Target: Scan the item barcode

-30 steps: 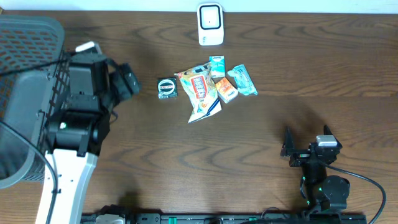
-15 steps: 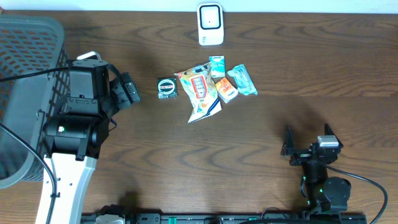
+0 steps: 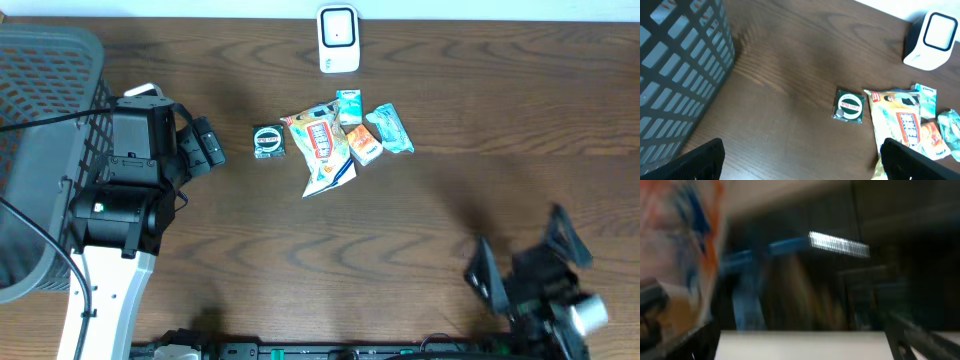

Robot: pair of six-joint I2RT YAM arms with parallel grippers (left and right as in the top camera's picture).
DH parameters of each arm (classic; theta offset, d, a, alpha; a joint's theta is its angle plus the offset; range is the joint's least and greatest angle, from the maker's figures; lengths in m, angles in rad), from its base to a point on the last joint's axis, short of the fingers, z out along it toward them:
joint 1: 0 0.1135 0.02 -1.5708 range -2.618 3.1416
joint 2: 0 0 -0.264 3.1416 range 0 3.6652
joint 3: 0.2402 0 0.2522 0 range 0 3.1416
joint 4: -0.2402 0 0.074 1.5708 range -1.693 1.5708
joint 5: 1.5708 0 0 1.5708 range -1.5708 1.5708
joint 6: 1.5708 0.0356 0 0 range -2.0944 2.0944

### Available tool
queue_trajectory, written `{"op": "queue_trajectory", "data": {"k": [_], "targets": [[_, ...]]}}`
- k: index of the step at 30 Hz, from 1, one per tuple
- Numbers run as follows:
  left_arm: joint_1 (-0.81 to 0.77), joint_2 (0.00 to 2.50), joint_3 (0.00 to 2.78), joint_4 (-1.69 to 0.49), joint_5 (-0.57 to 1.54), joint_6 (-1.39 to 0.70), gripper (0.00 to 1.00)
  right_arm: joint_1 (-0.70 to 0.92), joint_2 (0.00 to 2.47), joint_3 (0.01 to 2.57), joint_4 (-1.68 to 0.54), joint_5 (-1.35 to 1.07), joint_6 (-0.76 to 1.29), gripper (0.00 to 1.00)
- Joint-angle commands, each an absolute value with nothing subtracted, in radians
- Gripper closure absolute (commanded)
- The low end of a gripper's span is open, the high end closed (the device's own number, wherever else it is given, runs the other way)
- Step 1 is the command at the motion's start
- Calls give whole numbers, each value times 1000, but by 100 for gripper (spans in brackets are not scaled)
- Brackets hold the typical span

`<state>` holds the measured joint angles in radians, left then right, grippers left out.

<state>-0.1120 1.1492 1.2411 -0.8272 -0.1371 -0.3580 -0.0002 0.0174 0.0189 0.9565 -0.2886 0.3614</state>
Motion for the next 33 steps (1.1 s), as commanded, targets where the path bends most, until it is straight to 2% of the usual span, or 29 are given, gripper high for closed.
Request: {"op": "queue_trajectory", "data": {"k": [1,4,8,13,16,21,28,33], "targets": [[-108,1145,1243,-826,-143,-345,2,-5,58,93,973,-215,411,1],[-108,1145,1243,-826,-143,-345,2,-5,163,241,832,-280,277,1],[-108,1145,1243,-826,-143,-345,3,-5,454,514,572,-470,22,1],[-108,1145,1243,-826,-143,-345,2,-5,830,839,268,-673,-70,1],[-108,1145,1243,-826,-143,-345,2,-5,1037,1032,48,-722,-89,1],[-108,1145,1243,-826,-143,-345,3,25,1320,1291,-362,-727,-233,1],[-108,1145,1243,-826,-143,-345,3,61,1544,1332,-466,-875,-197,1],[-108,1145,1243,-826,-143,-345,2,91,1666,1332,-459,-850,-102,1]]}}
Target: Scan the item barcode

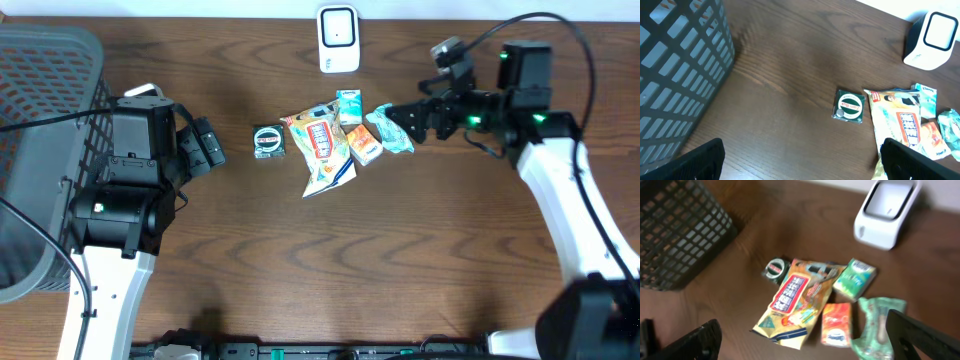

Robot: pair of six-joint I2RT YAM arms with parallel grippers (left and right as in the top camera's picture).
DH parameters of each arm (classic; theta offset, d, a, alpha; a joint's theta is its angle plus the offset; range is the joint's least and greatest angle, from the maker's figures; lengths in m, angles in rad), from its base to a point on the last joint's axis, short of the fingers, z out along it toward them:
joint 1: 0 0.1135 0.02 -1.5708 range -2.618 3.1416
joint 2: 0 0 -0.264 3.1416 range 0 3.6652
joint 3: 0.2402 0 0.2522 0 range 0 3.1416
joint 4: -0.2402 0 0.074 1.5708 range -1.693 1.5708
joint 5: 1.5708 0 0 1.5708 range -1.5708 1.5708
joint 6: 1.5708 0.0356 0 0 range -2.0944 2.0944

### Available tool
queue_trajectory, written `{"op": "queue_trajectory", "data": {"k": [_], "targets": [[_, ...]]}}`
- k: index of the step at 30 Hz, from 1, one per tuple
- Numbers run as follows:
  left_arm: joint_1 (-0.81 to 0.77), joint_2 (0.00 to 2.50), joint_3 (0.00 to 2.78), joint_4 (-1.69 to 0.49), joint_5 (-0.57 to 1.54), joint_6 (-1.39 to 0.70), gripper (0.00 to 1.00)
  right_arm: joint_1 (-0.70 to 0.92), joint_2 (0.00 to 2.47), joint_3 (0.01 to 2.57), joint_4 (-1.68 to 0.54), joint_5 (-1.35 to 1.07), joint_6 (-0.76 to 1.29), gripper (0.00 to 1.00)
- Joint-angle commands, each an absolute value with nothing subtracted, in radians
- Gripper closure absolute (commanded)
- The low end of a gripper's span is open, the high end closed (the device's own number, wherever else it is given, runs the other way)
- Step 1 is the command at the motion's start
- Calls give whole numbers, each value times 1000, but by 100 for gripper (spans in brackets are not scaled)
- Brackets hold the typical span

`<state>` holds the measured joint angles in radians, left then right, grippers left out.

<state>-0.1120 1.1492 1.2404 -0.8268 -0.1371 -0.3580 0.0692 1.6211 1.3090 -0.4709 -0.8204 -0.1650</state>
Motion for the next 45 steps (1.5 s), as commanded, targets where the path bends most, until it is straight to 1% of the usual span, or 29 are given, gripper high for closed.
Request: {"op": "queue_trajectory", "data": {"k": [1,3,5,8,16,18,19,20,21,23,28,31,32,34,38,41,43,45], "targets": [[-108,1145,1243,-826,-143,-345,2,100,1678,1333,-455,-815,-72,1],[-108,1145,1243,-827,-143,-345,2,125,1696,1333,-458,-652,8,1],[-108,1145,1243,-826,-143,-345,2,160,1700,1333,-468,-410,85,1],[-108,1145,1243,-826,-143,-345,3,220,1700,1340,-479,-146,139,1],[-108,1145,1243,-826,-143,-345,2,318,1758,1346,-498,152,133,1],[-108,1145,1243,-826,-143,-345,2,321,1792,1346,-487,172,133,2],[-108,1145,1243,-826,-143,-345,2,321,1812,1346,-482,170,133,4],[-108,1145,1243,-826,-143,-345,2,321,1834,1346,-474,161,133,11],[-108,1145,1243,-826,-143,-344,2,321,1849,1346,-468,150,133,14],[-108,1145,1243,-826,-143,-345,2,324,1886,1346,-450,134,114,19],[-108,1145,1243,-826,-143,-345,2,345,1951,1346,-418,122,14,19],[-108,1145,1243,-826,-143,-345,3,361,1967,1346,-400,134,-9,20],[-108,1145,1243,-826,-143,-345,2,365,1972,1346,-393,144,-9,22],[-108,1145,1243,-830,-143,-345,2,371,1978,1346,-386,160,-9,30],[-108,1145,1243,-830,-143,-345,2,374,1998,1344,-387,169,-21,35],[-108,1145,1243,-830,-143,-345,2,374,2032,1344,-388,229,-20,38],[-108,1145,1243,-830,-143,-345,2,369,2052,1344,-390,244,-21,43],[-108,1145,1243,-830,-143,-345,2,364,2064,1344,-399,245,-20,56]]}}
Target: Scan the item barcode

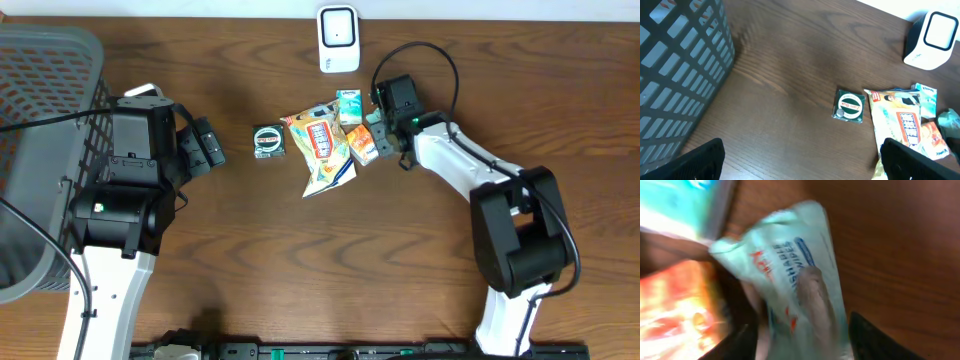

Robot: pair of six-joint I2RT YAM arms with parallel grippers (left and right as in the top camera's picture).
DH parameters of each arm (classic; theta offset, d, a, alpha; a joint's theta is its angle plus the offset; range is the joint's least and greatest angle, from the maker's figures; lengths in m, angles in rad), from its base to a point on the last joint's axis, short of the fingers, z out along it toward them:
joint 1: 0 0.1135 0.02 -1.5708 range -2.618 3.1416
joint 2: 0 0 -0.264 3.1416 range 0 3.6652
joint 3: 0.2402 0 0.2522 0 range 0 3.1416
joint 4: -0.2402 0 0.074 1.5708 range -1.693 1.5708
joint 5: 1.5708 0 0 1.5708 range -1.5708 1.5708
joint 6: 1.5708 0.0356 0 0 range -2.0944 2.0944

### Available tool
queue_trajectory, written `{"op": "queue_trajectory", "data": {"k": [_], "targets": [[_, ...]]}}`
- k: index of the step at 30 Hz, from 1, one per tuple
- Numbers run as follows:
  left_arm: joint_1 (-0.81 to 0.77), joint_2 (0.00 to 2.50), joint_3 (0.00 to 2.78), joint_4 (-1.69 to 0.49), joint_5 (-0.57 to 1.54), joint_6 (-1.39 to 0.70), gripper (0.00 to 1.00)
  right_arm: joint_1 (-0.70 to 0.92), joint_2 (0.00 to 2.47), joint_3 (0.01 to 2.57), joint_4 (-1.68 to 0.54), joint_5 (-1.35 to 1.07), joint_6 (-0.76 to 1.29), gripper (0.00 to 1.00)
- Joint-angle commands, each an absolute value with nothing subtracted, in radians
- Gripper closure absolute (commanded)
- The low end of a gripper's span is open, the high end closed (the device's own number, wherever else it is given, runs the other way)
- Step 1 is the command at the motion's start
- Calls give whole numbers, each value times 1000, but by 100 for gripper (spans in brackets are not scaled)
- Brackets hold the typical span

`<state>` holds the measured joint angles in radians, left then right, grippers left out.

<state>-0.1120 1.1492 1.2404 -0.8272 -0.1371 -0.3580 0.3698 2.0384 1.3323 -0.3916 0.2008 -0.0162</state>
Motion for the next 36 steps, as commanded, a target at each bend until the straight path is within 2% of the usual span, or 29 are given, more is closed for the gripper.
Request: {"op": "queue_trajectory", "data": {"k": [1,3,9,13,21,24,30,36], "targets": [[-108,1145,1243,-830,-143,-345,2,361,2064,1344,-405,244,-18,64],[-108,1145,1243,-830,-143,-345,2,356,2059,1345,-411,244,3,76],[-108,1145,1243,-830,-143,-345,2,337,1995,1362,-454,174,60,98],[-108,1145,1243,-830,-143,-345,2,281,1936,1394,-514,-24,99,99],[-108,1145,1243,-830,-143,-345,2,45,1956,1396,-577,-782,134,99],[-108,1145,1243,-830,-143,-344,2,-20,2009,1390,-595,-978,134,99],[-108,1145,1243,-830,-143,-345,2,-90,2184,1387,-687,-1061,134,99],[-108,1145,1243,-830,-143,-345,2,-167,2220,1399,-706,-952,134,84]]}}
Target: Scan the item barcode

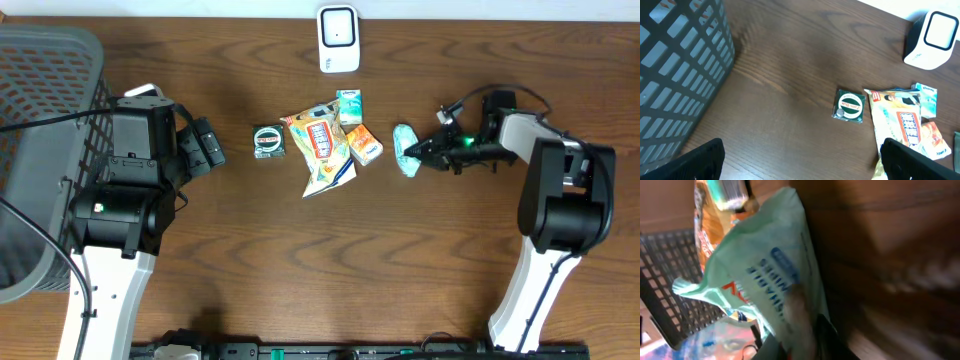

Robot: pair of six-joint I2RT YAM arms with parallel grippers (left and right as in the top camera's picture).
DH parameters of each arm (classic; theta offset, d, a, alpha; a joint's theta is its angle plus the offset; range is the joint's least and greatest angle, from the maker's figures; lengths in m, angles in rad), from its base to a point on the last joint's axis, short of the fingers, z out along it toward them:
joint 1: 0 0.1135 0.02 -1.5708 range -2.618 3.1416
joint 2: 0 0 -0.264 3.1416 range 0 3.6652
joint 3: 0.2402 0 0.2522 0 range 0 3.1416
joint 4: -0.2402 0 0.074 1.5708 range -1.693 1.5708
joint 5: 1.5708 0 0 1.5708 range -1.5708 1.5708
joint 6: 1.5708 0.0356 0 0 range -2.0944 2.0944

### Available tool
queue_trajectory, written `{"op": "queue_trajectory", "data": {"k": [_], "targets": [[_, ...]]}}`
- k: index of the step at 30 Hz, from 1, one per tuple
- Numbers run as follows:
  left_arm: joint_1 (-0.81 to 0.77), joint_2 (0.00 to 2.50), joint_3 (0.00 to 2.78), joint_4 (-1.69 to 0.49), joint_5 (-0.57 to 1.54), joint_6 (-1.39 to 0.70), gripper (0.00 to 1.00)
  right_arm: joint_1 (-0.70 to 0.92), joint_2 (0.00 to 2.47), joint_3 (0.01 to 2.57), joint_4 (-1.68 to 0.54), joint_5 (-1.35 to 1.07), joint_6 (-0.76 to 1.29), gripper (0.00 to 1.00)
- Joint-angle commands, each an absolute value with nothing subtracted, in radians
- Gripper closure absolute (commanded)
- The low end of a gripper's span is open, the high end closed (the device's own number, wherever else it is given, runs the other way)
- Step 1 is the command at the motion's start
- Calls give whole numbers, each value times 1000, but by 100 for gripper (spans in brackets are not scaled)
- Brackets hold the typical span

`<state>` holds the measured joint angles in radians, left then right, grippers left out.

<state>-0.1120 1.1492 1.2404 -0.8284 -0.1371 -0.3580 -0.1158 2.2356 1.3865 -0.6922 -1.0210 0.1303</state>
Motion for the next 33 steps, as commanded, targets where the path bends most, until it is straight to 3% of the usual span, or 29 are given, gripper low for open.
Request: {"op": "queue_trajectory", "data": {"k": [1,5,8,19,26,33], "targets": [[-108,1145,1243,-830,-143,-345,3,-181,2213,1409,-722,-912,134,80],[-108,1145,1243,-830,-143,-345,2,-224,2156,1496,-854,-665,134,73],[-108,1145,1243,-830,-143,-345,2,-228,2106,1564,-940,-528,118,62],[-108,1145,1243,-830,-143,-345,2,-126,2056,1539,-907,-528,43,14],[-108,1145,1243,-830,-143,-345,2,-57,2060,1471,-791,-524,55,11],[-108,1145,1243,-830,-143,-345,3,-49,2084,1413,-712,-526,101,30]]}}
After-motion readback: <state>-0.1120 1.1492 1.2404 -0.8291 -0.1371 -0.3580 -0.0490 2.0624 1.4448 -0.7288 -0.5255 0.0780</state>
